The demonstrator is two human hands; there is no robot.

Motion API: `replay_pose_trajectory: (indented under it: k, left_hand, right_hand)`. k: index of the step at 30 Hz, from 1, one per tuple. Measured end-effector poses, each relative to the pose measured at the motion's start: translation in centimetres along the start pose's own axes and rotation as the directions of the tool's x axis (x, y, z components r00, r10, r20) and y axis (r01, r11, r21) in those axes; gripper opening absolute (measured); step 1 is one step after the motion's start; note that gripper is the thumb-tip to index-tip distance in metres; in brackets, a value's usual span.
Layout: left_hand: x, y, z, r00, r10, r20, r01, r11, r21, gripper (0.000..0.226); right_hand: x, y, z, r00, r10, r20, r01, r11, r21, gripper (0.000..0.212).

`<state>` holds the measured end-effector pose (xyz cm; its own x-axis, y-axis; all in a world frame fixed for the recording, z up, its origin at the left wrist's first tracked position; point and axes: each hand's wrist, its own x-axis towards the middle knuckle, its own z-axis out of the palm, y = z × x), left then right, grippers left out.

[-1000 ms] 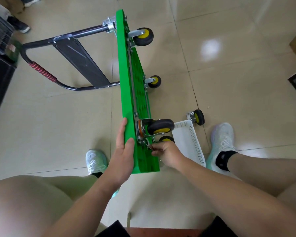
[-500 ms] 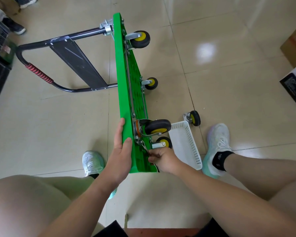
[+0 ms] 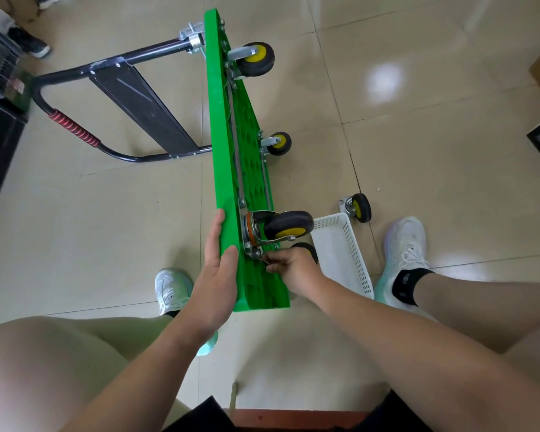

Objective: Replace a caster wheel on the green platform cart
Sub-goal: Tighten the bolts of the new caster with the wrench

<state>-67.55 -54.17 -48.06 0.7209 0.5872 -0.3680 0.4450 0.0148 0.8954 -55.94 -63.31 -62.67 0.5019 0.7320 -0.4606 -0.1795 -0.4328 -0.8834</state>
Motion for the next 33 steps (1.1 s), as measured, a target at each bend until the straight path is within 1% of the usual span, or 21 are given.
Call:
replay_pose_trajectory:
  k: [3, 7, 11, 15, 16, 18, 19, 23, 28, 31, 33]
  left_hand:
    - [-0.1, 0.2, 0.0, 1.0, -0.003, -0.003, 0.003, 1.0, 0.016, 0.063]
    - [-0.1, 0.2, 0.1, 1.0, -0.001, -0.009, 0.001, 0.999, 0.038, 0.067]
    - [-0.2, 0.4, 0.0, 1.0, 0.008, 0.006, -0.008, 0.999, 0.033, 0.066]
    - [-0.2, 0.4, -0.1, 1.0, -0.004, 0.017, 0.004, 1.0, 0.019, 0.065]
    - [-0.2, 0.4, -0.1, 1.0, -0.001, 0.02, 0.0, 1.0, 0.019, 0.062]
    - [-0.3, 0.4, -0.1, 1.0, 0.007, 0.013, -0.007, 1.0, 0.026, 0.058]
    - [-0.3, 0.5, -0.1, 1.0, 0.008, 0.011, -0.008, 0.999, 0.034, 0.058]
    - [-0.4, 0.6, -0.1, 1.0, 0.012, 0.011, -0.012, 0.999, 0.052, 0.062]
    - [-0.4, 0.5, 0.1, 0.999, 0.046, 0.0, -0.046, 0.996, 0.081, 0.057]
    - [-0.3, 0.2, -0.1, 0.999, 0.044, -0.007, -0.043, 0.995, 0.085, 0.058]
    - [-0.3, 0.1, -0.1, 0.999, 0.049, 0.0, -0.049, 0.995, 0.085, 0.058]
  right_hand:
    - [-0.4, 0.4, 0.0, 1.0, 0.017, -0.021, -0.017, 1.0, 0.003, 0.03]
    - [-0.7, 0.5, 0.4, 0.996, 0.052, -0.073, -0.045, 0.994, 0.095, 0.031]
    - [-1.1, 0.8, 0.5, 0.996, 0.017, -0.087, -0.013, 0.999, 0.045, 0.029]
    - [-1.2, 0.3, 0.4, 0.993, 0.028, -0.113, -0.02, 0.998, 0.064, 0.029]
    - [-0.9, 0.0, 0.5, 0.993, 0.033, -0.111, -0.022, 0.995, 0.099, 0.03]
    - [-0.3, -0.6, 0.6, 0.996, 0.018, -0.09, -0.014, 0.999, 0.052, 0.028]
    - [-0.2, -0.6, 0.7, 0.996, 0.017, -0.085, -0.015, 1.0, 0.018, 0.027]
    - [-1.0, -0.8, 0.6, 0.994, 0.027, -0.102, -0.024, 0.999, 0.026, 0.03]
    - [-1.4, -0.7, 0.8, 0.995, 0.018, -0.1, -0.011, 0.998, 0.067, 0.032]
    - [-1.9, -0.7, 1.1, 0.994, 0.035, -0.102, -0.027, 0.996, 0.079, 0.033]
    - [-2.6, -0.7, 1.3, 0.993, 0.065, -0.094, -0.054, 0.991, 0.121, 0.035]
